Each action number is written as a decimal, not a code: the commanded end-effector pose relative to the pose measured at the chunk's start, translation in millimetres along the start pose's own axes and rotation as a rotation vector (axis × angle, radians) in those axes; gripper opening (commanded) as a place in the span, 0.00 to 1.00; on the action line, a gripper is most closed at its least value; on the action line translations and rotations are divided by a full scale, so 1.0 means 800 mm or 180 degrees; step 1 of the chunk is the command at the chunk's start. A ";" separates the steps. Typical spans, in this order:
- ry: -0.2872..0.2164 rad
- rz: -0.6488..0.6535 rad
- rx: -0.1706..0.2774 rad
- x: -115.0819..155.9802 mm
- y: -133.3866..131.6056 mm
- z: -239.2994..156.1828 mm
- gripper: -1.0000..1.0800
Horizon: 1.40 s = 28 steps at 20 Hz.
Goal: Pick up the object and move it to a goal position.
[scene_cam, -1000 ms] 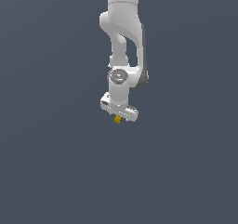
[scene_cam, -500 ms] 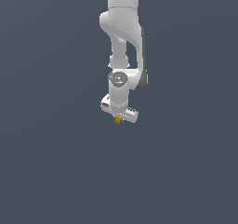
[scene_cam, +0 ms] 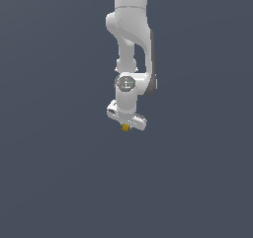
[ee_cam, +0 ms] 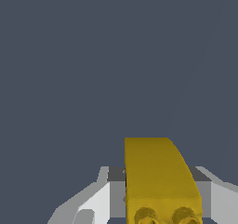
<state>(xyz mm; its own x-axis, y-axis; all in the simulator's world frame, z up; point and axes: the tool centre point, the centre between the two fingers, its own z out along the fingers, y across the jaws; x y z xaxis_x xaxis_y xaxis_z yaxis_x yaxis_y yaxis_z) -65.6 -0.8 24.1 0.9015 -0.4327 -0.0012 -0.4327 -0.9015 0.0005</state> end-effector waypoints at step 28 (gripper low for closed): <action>0.0005 0.0003 -0.0001 0.112 0.014 -0.273 0.00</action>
<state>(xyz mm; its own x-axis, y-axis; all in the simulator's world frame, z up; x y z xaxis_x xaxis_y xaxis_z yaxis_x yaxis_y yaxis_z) 5.9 -46.4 227.8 0.9010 -0.4337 0.0007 -0.4337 -0.9010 0.0006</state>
